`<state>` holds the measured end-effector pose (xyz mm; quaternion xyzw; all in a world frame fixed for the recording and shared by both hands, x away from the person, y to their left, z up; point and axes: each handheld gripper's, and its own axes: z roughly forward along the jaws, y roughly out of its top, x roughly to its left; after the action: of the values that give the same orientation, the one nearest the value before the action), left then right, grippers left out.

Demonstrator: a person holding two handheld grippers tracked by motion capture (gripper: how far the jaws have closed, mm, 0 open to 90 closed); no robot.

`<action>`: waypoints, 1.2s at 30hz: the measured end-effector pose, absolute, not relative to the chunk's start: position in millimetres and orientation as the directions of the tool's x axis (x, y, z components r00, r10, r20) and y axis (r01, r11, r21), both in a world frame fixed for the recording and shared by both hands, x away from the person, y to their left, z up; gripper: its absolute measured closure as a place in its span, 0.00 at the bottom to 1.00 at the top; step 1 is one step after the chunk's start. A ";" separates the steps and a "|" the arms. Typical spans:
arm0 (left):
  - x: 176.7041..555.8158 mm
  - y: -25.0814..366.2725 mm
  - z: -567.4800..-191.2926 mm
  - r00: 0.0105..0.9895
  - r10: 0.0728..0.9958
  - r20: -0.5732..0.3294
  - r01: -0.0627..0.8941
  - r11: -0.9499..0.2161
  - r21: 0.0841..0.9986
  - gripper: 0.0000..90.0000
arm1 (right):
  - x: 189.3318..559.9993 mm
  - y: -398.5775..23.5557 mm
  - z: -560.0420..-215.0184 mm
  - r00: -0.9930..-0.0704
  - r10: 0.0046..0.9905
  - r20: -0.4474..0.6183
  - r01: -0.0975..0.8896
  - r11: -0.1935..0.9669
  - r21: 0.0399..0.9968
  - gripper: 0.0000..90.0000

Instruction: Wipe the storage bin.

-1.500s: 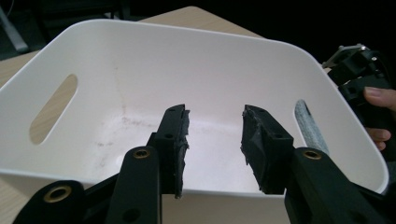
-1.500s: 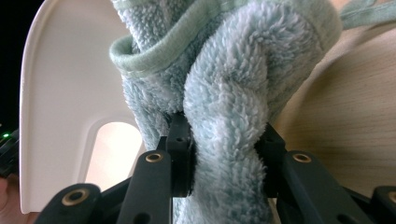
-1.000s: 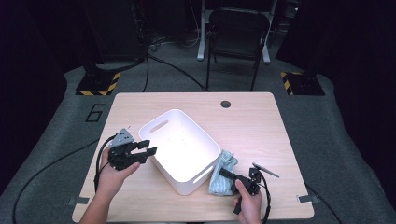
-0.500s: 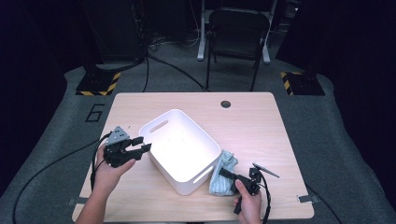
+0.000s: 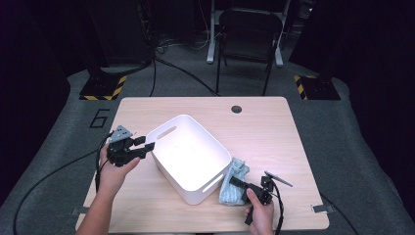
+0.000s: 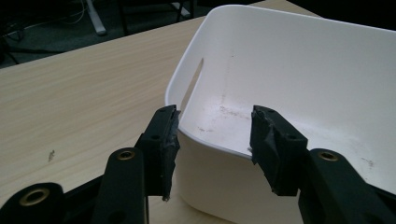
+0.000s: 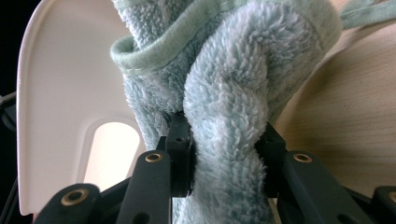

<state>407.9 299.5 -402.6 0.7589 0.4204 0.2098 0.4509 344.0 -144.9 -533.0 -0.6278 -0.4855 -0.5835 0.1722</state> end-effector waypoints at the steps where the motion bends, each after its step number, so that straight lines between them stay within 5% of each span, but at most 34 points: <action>1: 410.2 299.8 -403.2 0.556 0.828 -0.067 0.454 -0.235 0.859 0.58 | 344.1 -144.8 -533.1 -0.152 0.407 0.901 0.811 -0.470 0.349 0.73; 17: 440.1 291.1 -415.0 0.557 0.828 -0.069 0.489 -0.260 0.832 0.67 | 344.6 -144.6 -534.0 -0.152 0.412 0.898 0.808 -0.472 0.353 0.73; 36: 410.3 292.5 -415.9 0.536 0.840 -0.086 0.494 -0.229 0.839 0.69 | 345.8 -144.3 -535.1 -0.147 0.415 0.898 0.797 -0.488 0.356 0.72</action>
<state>410.3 292.5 -415.9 0.7587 0.4394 0.1970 0.4386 345.8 -144.3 -535.1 -0.6325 -0.4791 -0.5865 0.1628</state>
